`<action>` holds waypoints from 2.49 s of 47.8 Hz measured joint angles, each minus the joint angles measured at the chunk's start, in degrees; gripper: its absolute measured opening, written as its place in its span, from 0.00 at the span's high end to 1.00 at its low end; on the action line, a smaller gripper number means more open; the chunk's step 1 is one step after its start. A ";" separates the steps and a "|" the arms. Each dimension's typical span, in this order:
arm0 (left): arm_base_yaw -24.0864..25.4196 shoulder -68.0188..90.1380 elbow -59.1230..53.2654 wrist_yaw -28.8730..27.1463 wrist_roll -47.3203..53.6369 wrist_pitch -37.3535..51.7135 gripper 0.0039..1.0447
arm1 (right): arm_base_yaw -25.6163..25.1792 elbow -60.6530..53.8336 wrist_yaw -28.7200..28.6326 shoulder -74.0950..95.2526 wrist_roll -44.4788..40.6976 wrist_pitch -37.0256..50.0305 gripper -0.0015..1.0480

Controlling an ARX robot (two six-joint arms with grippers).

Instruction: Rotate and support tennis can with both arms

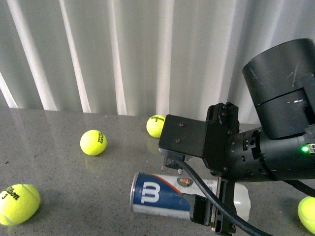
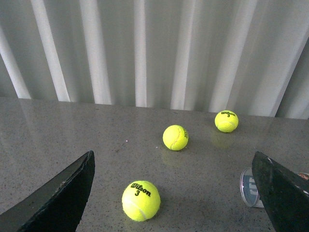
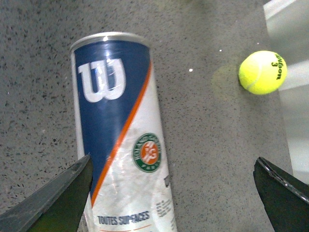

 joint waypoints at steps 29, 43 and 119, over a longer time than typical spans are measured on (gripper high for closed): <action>0.00 -0.04 0.00 0.04 0.00 0.00 0.06 | -12.44 -15.10 15.82 -31.61 71.21 -1.55 0.07; 0.00 -0.09 0.00 0.00 0.00 0.00 0.06 | -14.23 -32.89 22.05 -34.80 58.14 39.12 0.47; 0.00 -0.11 0.00 -0.02 0.00 0.00 0.06 | -22.47 -50.75 13.84 -88.85 56.08 4.33 0.97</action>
